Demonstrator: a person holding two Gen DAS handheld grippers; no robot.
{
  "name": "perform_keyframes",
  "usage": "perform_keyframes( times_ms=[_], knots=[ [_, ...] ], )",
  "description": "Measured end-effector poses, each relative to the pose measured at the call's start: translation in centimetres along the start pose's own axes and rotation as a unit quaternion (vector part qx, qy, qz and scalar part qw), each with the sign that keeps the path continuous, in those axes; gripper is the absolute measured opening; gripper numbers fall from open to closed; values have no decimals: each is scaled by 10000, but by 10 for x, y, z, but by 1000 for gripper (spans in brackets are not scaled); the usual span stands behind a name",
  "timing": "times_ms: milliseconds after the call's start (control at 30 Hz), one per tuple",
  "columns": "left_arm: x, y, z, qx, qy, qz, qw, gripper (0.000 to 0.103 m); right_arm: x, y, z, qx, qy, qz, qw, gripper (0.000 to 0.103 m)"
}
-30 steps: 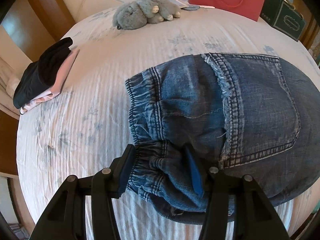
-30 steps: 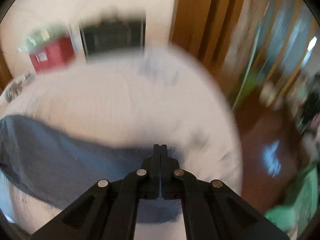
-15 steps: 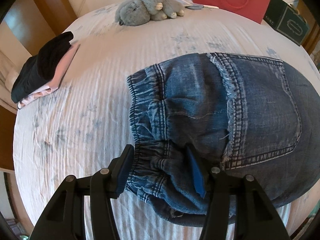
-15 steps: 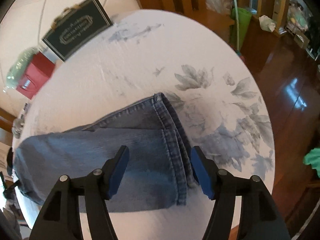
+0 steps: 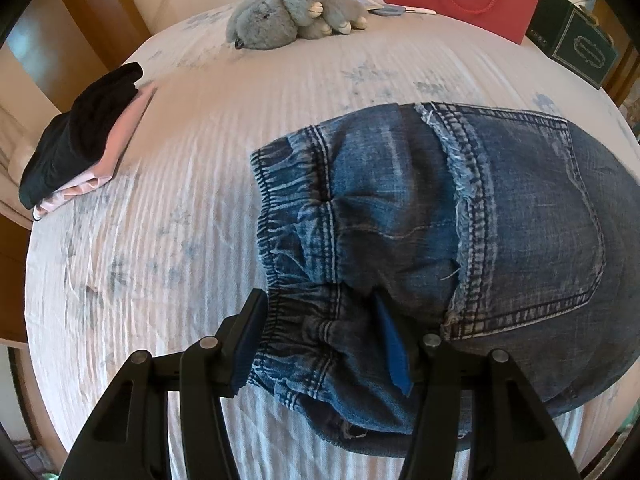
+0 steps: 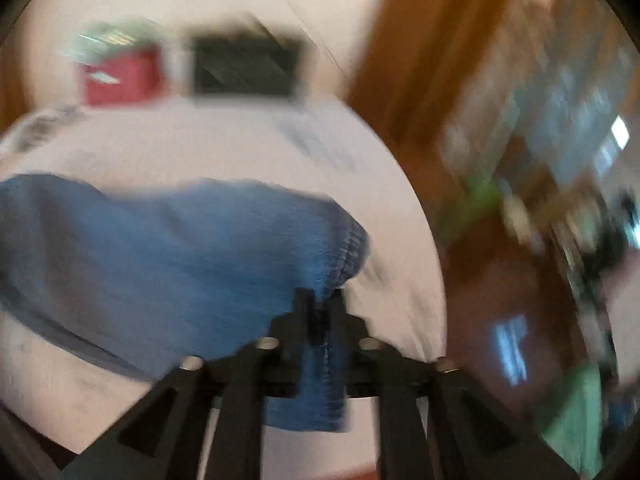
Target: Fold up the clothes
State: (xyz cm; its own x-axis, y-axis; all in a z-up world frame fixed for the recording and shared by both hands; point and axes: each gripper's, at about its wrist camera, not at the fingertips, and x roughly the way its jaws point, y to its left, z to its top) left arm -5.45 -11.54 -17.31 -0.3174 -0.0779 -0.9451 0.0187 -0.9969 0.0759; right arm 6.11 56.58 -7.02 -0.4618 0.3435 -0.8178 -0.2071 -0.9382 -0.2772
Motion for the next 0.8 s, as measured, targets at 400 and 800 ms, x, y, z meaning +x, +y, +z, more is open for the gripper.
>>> perform_keyframes(
  times_ms=[400,800],
  knots=[
    [-4,-2,-2,-54,-1,-54,10000,55,71,-48,-7,1789,511,1097,9764,75],
    [-3,-14,-4,-33,-10,10,10000,58,71,-3,47,692,240,-235,9970,9]
  ],
)
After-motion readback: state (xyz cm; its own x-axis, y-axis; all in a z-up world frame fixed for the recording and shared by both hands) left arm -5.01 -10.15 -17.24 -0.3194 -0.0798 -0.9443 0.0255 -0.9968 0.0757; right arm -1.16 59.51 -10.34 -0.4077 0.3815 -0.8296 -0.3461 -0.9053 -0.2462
